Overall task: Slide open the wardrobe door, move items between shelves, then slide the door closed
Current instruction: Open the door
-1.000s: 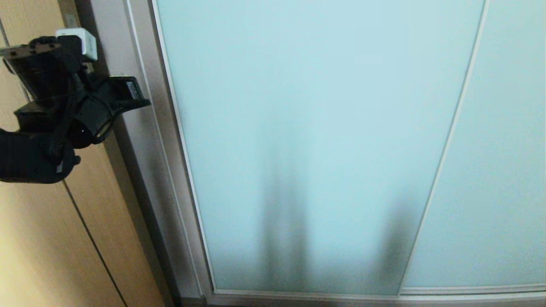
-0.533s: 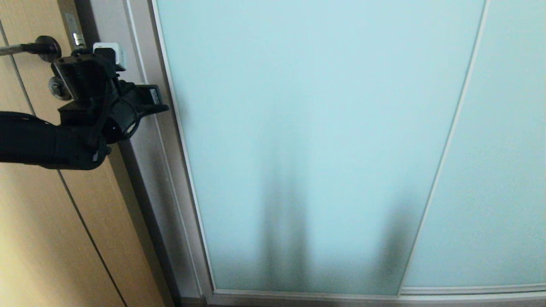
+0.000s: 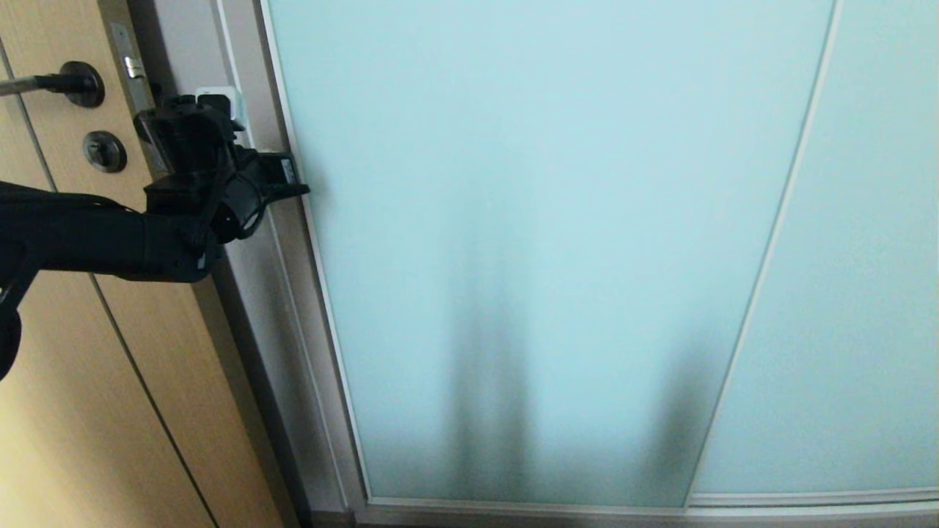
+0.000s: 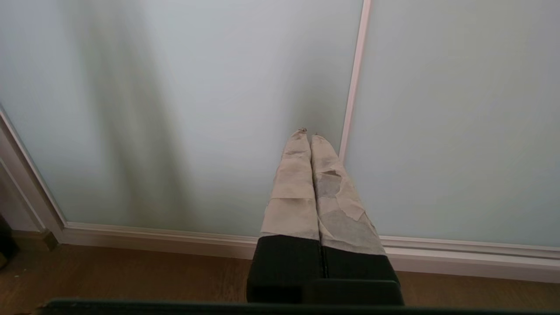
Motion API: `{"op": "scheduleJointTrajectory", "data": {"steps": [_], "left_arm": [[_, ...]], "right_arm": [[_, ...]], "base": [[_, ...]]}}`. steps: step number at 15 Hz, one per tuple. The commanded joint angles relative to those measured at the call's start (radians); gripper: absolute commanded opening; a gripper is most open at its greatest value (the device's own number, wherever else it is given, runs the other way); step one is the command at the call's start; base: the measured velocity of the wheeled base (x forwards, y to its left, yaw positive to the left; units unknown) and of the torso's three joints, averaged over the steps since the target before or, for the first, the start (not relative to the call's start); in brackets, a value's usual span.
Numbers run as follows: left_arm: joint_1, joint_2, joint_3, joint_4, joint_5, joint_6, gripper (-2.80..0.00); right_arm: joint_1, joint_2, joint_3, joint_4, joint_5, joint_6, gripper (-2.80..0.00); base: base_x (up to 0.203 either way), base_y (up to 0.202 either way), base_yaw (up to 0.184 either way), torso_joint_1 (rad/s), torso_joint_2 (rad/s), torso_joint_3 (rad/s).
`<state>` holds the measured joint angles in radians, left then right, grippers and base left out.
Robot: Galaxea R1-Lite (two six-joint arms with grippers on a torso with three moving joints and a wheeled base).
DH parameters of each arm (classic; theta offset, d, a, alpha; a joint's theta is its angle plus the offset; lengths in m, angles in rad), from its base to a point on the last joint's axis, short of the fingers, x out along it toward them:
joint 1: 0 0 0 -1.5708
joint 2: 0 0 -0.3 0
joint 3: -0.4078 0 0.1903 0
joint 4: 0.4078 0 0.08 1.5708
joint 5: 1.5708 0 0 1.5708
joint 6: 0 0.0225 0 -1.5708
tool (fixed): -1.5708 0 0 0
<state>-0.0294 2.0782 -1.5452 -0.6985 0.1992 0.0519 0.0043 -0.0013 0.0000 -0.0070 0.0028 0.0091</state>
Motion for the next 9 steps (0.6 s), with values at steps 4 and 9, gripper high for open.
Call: {"op": "scheduleJointTrajectory", "data": {"steps": [4,9], "left_arm": [[0.000,0.066,-0.090,0.048,-0.001,-0.001,-2.80],[0.000,0.126,-0.159,0.063,0.003,-0.004,-2.80]], "right_arm": [[0.000,-0.002,0.000,-0.001,0.000,0.000,-2.80],[0.000,-0.002,0.000,-0.001,0.000,0.000,-2.80]], "base": [[0.000,0.000,0.000,0.000,0.00,0.000],[0.000,0.000,0.000,0.000,0.00,0.000]]}}
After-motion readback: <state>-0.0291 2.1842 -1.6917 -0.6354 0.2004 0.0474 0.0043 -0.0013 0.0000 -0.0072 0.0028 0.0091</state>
